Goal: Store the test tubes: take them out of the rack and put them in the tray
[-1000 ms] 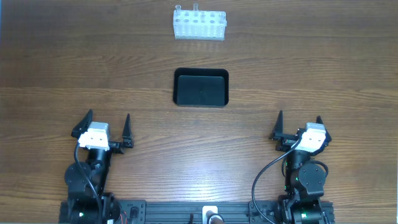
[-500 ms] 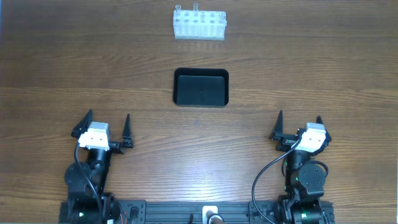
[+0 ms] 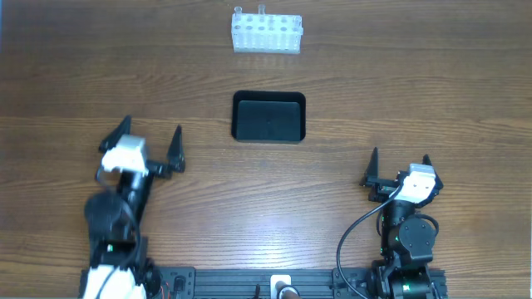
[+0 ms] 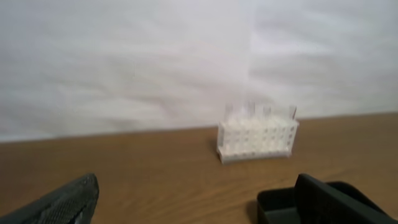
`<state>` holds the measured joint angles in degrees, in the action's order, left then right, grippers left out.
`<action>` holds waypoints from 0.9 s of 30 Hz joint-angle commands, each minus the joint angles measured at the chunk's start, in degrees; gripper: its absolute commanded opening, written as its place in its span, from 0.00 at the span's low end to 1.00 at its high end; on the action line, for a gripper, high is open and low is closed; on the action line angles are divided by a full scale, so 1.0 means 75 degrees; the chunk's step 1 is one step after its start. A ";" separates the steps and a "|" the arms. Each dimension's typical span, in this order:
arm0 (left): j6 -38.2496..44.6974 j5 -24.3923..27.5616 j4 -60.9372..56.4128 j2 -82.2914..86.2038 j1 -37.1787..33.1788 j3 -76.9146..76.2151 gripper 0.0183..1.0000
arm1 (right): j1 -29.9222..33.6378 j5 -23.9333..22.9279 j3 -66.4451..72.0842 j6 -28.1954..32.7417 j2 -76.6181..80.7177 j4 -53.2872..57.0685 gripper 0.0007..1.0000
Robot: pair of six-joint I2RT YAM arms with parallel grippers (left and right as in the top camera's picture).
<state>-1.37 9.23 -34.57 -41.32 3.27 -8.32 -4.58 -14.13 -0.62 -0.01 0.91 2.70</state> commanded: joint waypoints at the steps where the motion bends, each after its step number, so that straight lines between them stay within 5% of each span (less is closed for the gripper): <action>1: -0.0131 -0.0122 -0.0108 -0.1944 0.0487 -0.1585 1.00 | 0.0000 -0.0096 0.0047 -0.0015 -0.0070 0.0009 0.99; 13: -0.0055 -0.2154 0.1020 -0.6933 0.1909 -0.6073 1.00 | 0.0000 -0.0096 0.0044 -0.0015 -0.0070 0.0009 0.99; 27: -0.0522 -0.2337 0.2264 -1.0322 0.2031 -0.9850 1.00 | 0.0000 -0.0096 0.0044 -0.0015 -0.0070 0.0009 0.99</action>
<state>-3.57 -6.96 -18.98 -114.63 18.06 -76.60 -4.58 -14.13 -0.62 -0.03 0.91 2.70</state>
